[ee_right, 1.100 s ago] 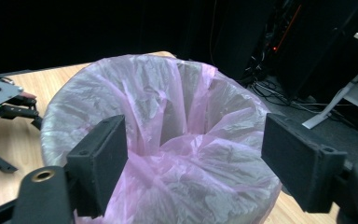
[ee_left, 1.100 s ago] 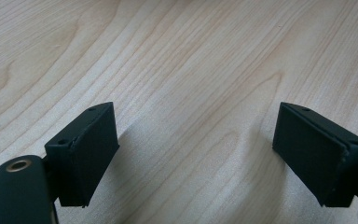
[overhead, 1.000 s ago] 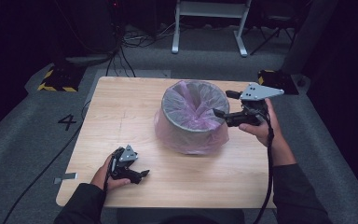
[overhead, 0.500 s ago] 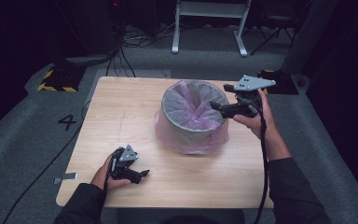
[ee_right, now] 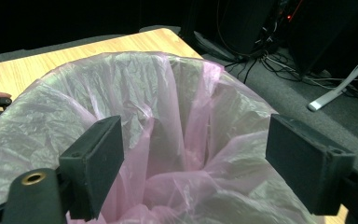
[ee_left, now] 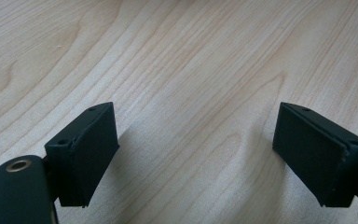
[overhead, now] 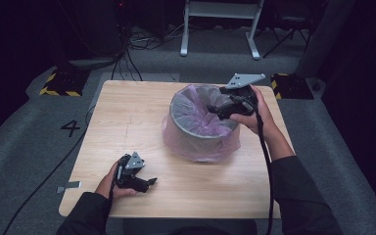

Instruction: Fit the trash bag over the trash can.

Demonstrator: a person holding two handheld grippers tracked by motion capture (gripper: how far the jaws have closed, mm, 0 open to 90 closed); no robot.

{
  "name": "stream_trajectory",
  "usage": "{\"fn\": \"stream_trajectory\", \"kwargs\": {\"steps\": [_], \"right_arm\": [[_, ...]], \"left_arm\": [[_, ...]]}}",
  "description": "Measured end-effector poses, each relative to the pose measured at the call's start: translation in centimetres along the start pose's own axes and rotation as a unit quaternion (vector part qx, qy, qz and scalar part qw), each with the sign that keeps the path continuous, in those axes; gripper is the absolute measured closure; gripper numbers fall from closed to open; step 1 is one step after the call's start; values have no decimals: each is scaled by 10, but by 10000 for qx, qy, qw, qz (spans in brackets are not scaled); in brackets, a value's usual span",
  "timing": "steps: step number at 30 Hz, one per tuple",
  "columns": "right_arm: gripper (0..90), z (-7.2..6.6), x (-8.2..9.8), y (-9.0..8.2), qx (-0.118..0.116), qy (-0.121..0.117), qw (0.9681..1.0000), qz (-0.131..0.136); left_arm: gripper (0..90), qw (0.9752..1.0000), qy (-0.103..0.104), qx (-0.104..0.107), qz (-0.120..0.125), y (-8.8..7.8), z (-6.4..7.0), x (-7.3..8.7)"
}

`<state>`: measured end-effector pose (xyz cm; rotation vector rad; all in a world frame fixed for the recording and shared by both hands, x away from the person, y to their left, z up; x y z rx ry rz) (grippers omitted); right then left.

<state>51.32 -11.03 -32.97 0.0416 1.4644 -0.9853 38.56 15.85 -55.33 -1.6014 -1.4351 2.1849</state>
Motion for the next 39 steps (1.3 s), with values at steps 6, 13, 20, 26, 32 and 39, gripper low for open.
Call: {"fn": "stream_trajectory", "kwargs": {"steps": [6,13,20,26,32,39], "right_arm": [[197,-7,2,8,-210,-152,9995,-191],[210,-16,8,15,-588,-401,9959,-563],[218,-16,19,25,-518,-590,9908,-1103],[218,-12,25,33,-404,-581,9875,-1409],[217,-9,31,38,-360,-578,9830,-1708],[216,-7,41,42,-635,-442,9757,-2048]], "left_arm": [[138,10000,0,-2,0,0,0,0],[138,10000,1,0,3,0,0,0],[139,10000,-6,-15,4,0,0,0],[139,10000,-13,-17,2,0,0,0],[139,10000,-14,-17,2,0,0,0],[139,10000,-10,-15,2,0,0,0]]}}
Point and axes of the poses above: each handheld gripper's, and its own axes: y roughly forward along the jaws, x roughly out of its underside, z roughly to its right, the point moved 7 cm from there along y, roughly forward along the jaws, and after that the axes turned 1 degree about x, right-handed, at the moved point
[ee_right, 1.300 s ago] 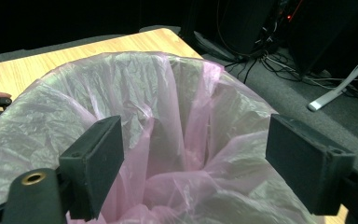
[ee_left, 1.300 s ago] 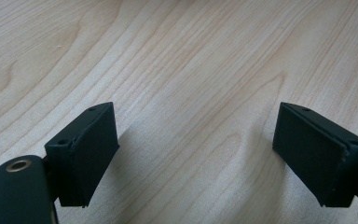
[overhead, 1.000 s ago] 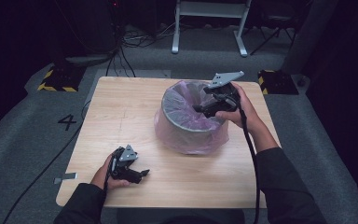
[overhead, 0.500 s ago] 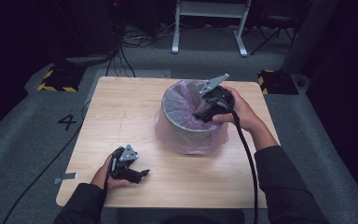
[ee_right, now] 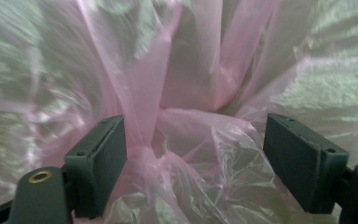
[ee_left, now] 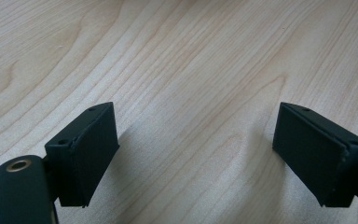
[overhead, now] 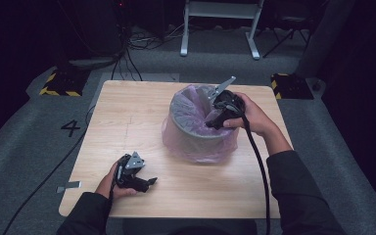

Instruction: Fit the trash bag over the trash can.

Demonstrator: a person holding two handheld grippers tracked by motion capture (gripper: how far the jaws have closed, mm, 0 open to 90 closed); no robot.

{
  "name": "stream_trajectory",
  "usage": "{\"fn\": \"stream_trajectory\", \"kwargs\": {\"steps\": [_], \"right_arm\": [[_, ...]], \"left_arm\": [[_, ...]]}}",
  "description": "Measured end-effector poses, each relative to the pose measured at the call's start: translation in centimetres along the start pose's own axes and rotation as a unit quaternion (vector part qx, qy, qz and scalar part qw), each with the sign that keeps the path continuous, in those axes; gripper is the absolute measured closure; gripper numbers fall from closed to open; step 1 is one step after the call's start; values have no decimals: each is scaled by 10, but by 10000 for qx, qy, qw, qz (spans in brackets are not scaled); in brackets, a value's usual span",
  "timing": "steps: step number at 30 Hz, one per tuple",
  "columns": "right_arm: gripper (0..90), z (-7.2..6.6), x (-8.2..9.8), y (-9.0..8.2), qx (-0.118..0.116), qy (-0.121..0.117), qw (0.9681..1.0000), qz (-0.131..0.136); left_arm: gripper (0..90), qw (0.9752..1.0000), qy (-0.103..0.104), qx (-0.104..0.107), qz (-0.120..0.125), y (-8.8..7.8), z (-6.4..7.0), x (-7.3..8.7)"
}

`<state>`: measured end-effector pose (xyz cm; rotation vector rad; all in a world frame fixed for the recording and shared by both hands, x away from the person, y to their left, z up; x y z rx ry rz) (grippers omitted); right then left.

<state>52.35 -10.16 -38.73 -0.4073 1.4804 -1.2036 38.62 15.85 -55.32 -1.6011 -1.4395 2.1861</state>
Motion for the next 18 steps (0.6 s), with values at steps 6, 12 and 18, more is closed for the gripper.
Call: {"fn": "stream_trajectory", "kwargs": {"steps": [6,12,18], "right_arm": [[210,3,3,5,47,14,9996,-270],[210,3,4,9,117,-102,9982,-579],[211,4,5,12,199,-191,9960,-853]], "left_arm": [[139,10000,-2,-3,1,0,0,0],[139,10000,-4,-4,2,0,0,0],[139,10000,-2,-3,1,0,0,0]]}}
Point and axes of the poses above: each handheld gripper's, and its own axes: y roughly forward along the jaws, x roughly out of its underside, z roughly to its right, the point moved 7 cm from there along y, roughly forward along the jaws, and after that the axes turned 1 degree about x, right-handed, at the moved point
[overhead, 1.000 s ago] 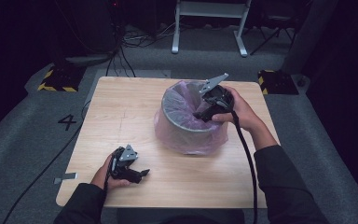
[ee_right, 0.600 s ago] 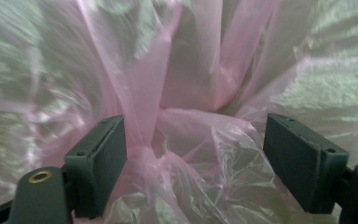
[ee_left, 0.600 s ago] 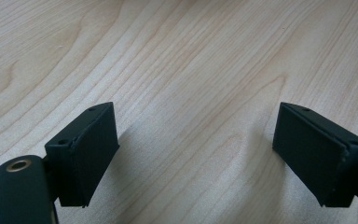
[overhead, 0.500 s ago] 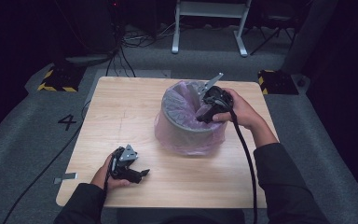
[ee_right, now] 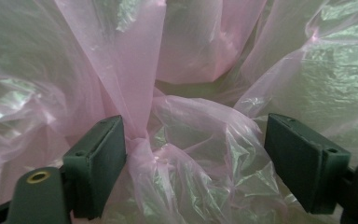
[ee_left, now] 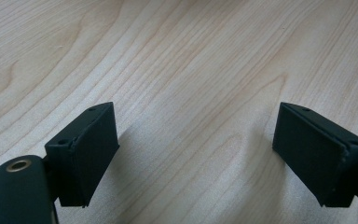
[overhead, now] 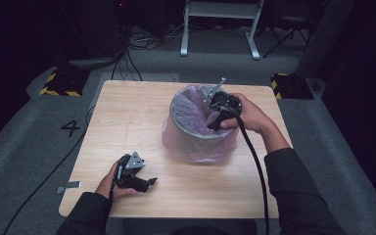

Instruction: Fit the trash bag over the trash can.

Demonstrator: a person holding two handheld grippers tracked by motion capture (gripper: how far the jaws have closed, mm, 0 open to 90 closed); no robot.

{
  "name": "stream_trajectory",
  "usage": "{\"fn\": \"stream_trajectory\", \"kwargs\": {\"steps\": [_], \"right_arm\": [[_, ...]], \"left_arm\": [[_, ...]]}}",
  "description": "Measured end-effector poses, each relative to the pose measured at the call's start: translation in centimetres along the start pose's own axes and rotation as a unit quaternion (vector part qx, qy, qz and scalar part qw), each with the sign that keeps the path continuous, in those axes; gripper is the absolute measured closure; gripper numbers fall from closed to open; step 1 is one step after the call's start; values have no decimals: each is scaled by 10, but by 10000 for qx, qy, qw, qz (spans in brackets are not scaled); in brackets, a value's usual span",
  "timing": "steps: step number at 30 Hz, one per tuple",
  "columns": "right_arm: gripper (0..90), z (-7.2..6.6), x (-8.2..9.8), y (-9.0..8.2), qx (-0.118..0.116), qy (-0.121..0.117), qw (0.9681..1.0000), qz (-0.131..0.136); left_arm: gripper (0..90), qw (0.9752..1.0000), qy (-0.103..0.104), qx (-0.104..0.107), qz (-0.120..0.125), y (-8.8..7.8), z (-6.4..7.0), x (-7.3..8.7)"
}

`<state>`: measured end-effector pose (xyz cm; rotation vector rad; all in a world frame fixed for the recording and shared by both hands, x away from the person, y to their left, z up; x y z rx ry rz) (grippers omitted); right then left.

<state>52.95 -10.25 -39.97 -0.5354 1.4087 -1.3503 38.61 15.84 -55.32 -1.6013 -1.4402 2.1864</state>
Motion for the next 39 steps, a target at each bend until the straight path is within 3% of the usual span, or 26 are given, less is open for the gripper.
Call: {"fn": "stream_trajectory", "kwargs": {"steps": [8,15,24,39], "right_arm": [[205,-2,2,3,76,-68,9991,-413],[205,-2,3,3,135,-78,9987,-476],[211,-2,1,0,236,-95,9995,-184],[214,-1,2,-8,258,131,9993,227]], "left_arm": [[139,10000,2,1,-3,0,0,0],[139,10000,2,-1,-2,0,0,0],[139,10000,1,-3,1,0,0,0],[139,10000,0,-1,-1,0,0,0]]}}
Point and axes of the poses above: each handheld gripper's, and its own axes: y roughly forward along the jaws, x roughly out of its underside, z roughly to its right, the point moved 7 cm from there along y, roughly forward along the jaws, and after that the axes turned 1 degree about x, right-handed, at the moved point
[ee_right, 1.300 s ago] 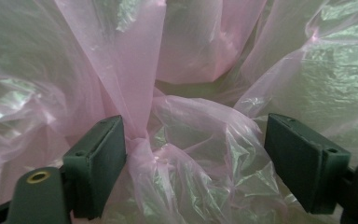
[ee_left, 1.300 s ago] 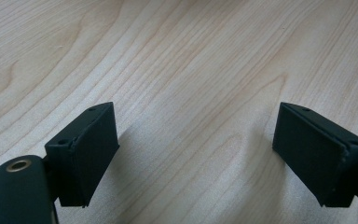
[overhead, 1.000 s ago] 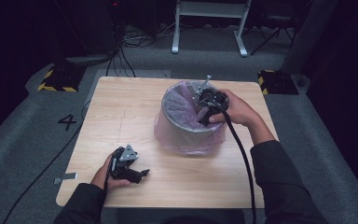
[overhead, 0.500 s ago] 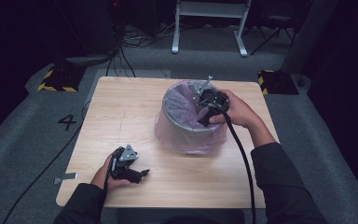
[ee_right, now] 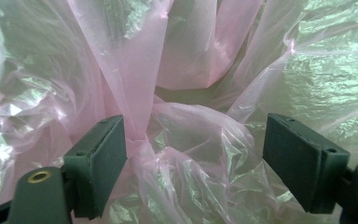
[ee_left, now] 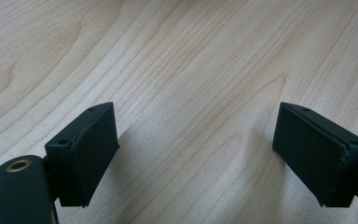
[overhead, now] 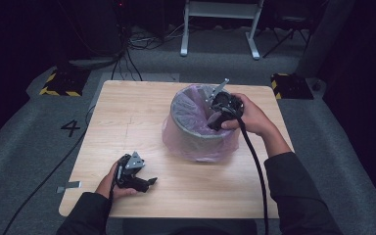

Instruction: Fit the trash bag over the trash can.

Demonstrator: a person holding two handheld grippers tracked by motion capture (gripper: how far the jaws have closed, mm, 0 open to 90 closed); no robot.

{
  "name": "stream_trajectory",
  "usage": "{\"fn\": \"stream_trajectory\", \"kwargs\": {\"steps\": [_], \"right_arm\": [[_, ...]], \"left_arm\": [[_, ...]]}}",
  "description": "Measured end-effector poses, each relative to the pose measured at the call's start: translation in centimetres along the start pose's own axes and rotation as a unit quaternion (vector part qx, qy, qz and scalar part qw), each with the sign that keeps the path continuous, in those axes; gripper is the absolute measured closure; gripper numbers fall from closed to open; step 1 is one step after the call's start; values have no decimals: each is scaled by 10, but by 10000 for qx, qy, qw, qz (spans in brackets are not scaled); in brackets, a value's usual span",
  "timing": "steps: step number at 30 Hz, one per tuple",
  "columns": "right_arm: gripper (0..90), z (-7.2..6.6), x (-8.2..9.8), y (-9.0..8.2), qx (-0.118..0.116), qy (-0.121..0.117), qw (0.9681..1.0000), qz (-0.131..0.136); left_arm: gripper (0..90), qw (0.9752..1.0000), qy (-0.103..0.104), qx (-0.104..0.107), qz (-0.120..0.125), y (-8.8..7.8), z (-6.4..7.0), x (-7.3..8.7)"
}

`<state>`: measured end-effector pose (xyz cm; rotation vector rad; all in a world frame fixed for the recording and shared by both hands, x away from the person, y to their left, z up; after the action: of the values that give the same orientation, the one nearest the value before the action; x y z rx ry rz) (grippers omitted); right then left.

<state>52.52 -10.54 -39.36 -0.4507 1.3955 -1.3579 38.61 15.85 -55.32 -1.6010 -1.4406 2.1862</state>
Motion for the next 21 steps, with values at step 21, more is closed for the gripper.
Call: {"fn": "stream_trajectory", "kwargs": {"steps": [21], "right_arm": [[207,2,-7,-8,182,124,9975,676]], "left_arm": [[139,10000,-1,-1,2,0,0,0]]}}
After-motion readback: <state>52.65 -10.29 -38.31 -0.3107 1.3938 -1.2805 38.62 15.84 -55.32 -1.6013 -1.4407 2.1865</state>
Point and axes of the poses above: each handheld gripper's, and its own axes: y roughly forward along the jaws, x roughly out of its underside, z roughly to its right, the point moved 7 cm from there along y, roughly forward along the jaws, and after that the axes turned 1 degree about x, right-handed, at the moved point
